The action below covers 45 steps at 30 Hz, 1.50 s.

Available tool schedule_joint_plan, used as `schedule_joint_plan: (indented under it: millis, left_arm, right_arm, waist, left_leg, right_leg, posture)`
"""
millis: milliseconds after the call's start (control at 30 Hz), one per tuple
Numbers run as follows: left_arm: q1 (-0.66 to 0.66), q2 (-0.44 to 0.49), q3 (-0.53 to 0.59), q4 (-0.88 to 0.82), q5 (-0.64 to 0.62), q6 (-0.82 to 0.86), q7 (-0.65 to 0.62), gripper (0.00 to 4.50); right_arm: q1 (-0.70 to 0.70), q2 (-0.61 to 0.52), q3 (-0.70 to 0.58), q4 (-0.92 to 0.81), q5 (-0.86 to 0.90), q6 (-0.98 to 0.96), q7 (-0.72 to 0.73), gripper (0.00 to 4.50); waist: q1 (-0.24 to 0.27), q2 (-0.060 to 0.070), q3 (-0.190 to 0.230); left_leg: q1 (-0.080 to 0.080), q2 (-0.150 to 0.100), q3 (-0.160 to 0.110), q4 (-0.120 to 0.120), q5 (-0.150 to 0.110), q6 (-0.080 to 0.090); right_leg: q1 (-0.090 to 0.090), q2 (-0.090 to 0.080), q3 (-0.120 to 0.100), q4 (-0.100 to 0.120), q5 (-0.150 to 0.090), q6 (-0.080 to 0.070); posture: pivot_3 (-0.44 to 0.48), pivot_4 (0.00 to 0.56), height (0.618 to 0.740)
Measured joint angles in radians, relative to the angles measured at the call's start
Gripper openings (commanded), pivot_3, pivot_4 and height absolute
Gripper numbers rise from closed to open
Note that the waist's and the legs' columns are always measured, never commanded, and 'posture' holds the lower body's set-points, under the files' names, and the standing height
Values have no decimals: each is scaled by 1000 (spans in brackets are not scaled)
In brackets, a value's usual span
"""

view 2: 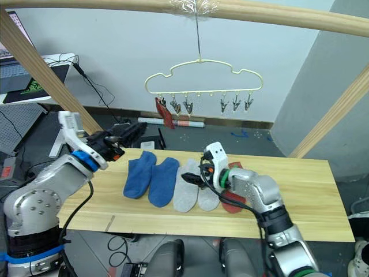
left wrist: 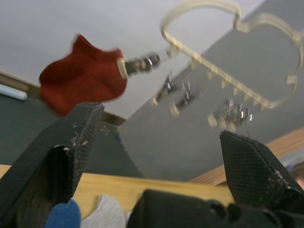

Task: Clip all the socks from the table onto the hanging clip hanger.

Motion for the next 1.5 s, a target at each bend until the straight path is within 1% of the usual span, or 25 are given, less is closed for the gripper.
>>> schedule_joint_plan:
  millis: [33, 100, 133, 167, 200, 267, 300, 400, 533, 633, 733, 1000, 1167, 1300, 1433, 1500]
  left_arm:
    - [1, -11, -39, -3, 50, -33, -16, 4317]
    - [6, -21, -99, -3, 128, -85, -46, 3961]
    - [6, -28, -118, -3, 157, -111, -60, 3713]
    - [5, -40, -137, -2, 185, -138, -70, 3410]
    - [-10, -65, -184, 17, 264, -202, -80, 3054]
    - [-30, -94, -233, 56, 342, -265, -83, 2517]
    - [-54, -123, -267, 96, 407, -317, -78, 2517]
    - [-88, -189, -319, 179, 529, -425, -67, 2517]
    - [-112, -258, -338, 289, 628, -524, -52, 2517]
    - [-146, -299, -337, 359, 680, -589, -40, 1982]
    - [-176, -315, -334, 410, 721, -628, -30, 1143]
    - [-200, -344, -310, 492, 770, -674, -7, 1143]
    - [-245, -358, -288, 551, 791, -708, 11, 1143]
    - [-255, -377, -282, 577, 810, -732, 31, 1143]
    - [-261, -382, -271, 600, 813, -739, 31, 1143]
    - [-287, -383, -268, 639, 822, -747, 31, 1143]
  right_arm:
    - [5, -26, 15, -17, -29, -46, 20, 4488]
    - [12, -42, 20, -45, -63, -111, 42, 4500]
    - [19, -44, 21, -57, -77, -133, 49, 4500]
    - [25, -49, 21, -69, -81, -151, 56, 4500]
    - [38, -72, 14, -108, -82, -165, 64, 4500]
    - [40, -84, -7, -153, -81, -176, 67, 4500]
    - [43, -105, -21, -192, -79, -185, 76, 4500]
    - [50, -149, -56, -266, -73, -191, 106, 4500]
    - [55, -152, -79, -302, -56, -184, 110, 4500]
    - [52, -151, -90, -321, -45, -177, 105, 4500]
    - [35, -151, -112, -327, -39, -164, 99, 4500]
    - [23, -150, -142, -335, -29, -129, 82, 4500]
    - [-5, -150, -160, -335, -28, -120, 81, 4500]
    - [-12, -150, -161, -335, -26, -115, 79, 4500]
    - [-14, -149, -170, -335, -17, -102, 71, 4500]
    - [-20, -146, -180, -334, -10, -98, 62, 4500]
  waist:
    - [0, 0, 0]
    - [-4, 0, 0]
    - [-6, 0, 0]
    - [-6, 0, 0]
    - [-2, 1, 1]
    - [-2, 1, 1]
    - [-1, 1, 1]
    - [-1, 1, 1]
    - [-8, 1, 1]
    - [-9, 1, 1]
    - [-13, 1, 1]
    - [-30, 1, 1]
    - [-32, 1, 1]
    - [-32, 1, 1]
    - [-32, 1, 1]
    - [-32, 1, 1]
  left_leg:
    - [0, 0, 1, 0, 0, 0]
    - [0, 2, 1, 0, 0, 0]
    - [0, 3, 0, -1, 0, 0]
    - [0, 3, 0, -1, 0, 0]
    - [0, 3, 1, -1, 0, 0]
    - [-1, 3, 1, -1, 0, 0]
    - [-1, 2, 2, 0, 0, 0]
    - [-3, 1, 4, 1, 0, 0]
    - [-3, 1, 6, 1, 0, 0]
    - [-3, 2, 5, 1, 0, 0]
    - [-3, 2, 5, 2, 0, 0]
    - [-4, 2, 5, 4, 0, 0]
    - [-4, 1, 6, 6, 0, 0]
    - [-4, 1, 6, 7, 0, 0]
    - [-4, 2, 6, 8, 0, 0]
    - [-5, 2, 5, 11, 0, 0]
  right_leg:
    - [0, 1, 1, 0, 0, 0]
    - [-2, 3, 1, 1, 0, 0]
    - [-2, 3, 1, 2, 0, 0]
    - [-2, 3, 0, 2, 0, 0]
    - [-2, 4, -2, 2, 0, 0]
    - [-2, 4, -2, 2, 0, 0]
    - [-2, 4, -2, 2, 0, 0]
    - [-2, 2, 0, 1, 0, 0]
    - [-3, 2, 1, 1, 1, 1]
    - [-3, 3, 0, 2, 1, 1]
    - [-3, 3, 0, 3, 1, 1]
    - [-3, 3, 0, 3, 1, 1]
    - [-3, 3, 0, 4, 1, 2]
    - [-2, 3, 1, 4, 2, 2]
    - [-2, 3, 0, 5, 2, 2]
    - [-2, 3, 0, 6, 2, 2]
  posture:
    - [54, 267, 740]
    - [54, 267, 740]
    - [32, 262, 740]
    - [32, 262, 740]
    - [18, 259, 740]
    - [9, 257, 740]
    - [9, 257, 740]
    - [-11, 254, 740]
    - [-33, 248, 740]
    - [-49, 244, 740]
    - [-58, 238, 740]
    - [-72, 233, 740]
    - [-79, 232, 740]
    - [-84, 232, 740]
    - [-88, 232, 740]
    - [-88, 232, 740]
